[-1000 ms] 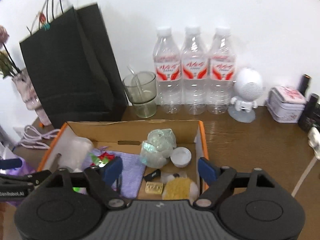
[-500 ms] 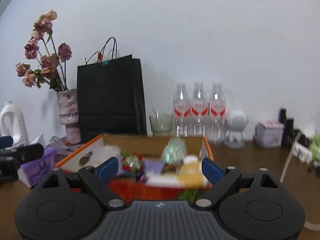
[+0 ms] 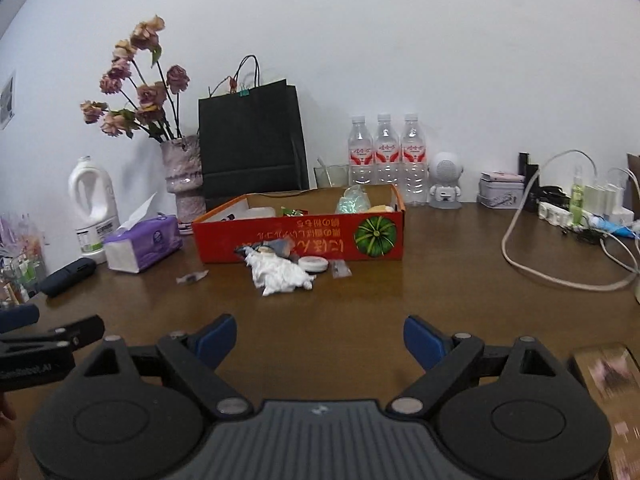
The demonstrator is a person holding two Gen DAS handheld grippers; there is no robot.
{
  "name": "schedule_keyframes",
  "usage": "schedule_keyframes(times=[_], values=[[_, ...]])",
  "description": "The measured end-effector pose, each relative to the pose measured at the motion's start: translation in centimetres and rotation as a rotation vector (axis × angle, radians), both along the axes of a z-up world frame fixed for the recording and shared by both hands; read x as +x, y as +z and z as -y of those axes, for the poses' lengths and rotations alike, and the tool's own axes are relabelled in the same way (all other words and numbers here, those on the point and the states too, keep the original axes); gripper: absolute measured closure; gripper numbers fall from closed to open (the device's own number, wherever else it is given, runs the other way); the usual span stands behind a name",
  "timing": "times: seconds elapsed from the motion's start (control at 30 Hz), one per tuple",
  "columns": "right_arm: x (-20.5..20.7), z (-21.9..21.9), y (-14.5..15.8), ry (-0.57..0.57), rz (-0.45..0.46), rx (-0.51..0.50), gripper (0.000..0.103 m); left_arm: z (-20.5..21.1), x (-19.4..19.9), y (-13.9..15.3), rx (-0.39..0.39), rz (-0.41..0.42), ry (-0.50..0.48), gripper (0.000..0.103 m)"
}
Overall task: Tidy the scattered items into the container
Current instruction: 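Withdraw both tools from the cardboard box toward the remaining items, then grasp a clear plastic wrapper with the left tool while the right tool grasps another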
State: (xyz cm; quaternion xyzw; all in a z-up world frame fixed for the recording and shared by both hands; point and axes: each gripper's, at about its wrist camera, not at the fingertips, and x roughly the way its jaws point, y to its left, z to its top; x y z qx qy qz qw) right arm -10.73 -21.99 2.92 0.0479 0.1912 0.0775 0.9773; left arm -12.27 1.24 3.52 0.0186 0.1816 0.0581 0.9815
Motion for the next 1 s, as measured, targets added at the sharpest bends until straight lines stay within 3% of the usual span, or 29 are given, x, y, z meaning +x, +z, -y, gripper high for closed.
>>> schedule_keyframes(times=[0.13, 0.23, 0.3, 0.4, 0.63, 0.7, 0.8, 0.93, 1.0], values=[[-0.3, 0.2, -0.2, 0.009, -0.010, -0.003, 0.013, -0.7, 0.3, 0.1, 0.007, 0.023, 0.010, 0.000], [1.4, 0.2, -0.5, 0.012, -0.037, -0.007, 0.016, -1.3, 2.8, 0.1, 0.034, 0.030, 0.002, 0.002], [3.0, 0.3, -0.6, 0.011, -0.060, -0.024, 0.026, -1.4, 5.5, 0.3, 0.072, 0.017, -0.037, 0.017], [6.1, 0.5, -0.3, 0.049, -0.096, -0.057, 0.040, -2.0, 10.7, 0.6, 0.112, -0.029, -0.125, 0.023], [11.7, 2.0, 0.6, 0.041, -0.138, -0.068, 0.042, -3.9, 20.6, -0.9, 0.199, -0.186, -0.420, 0.042], [13.7, 1.9, 0.5, 0.047, -0.160, -0.065, 0.042, -4.7, 22.3, -1.4, 0.177, -0.221, -0.437, 0.054], [16.7, 1.7, 0.0, 0.054, -0.194, -0.038, 0.042, -5.8, 24.1, -1.9, 0.109, -0.272, -0.474, 0.061], [20.9, 0.6, -1.1, 0.064, -0.225, -0.042, 0.046, -6.6, 24.7, -2.5, 0.076, -0.284, -0.511, 0.062], [22.9, 0.3, -1.6, 0.078, -0.240, -0.038, 0.051, -6.8, 25.0, -2.9, 0.052, -0.306, -0.515, 0.073]])
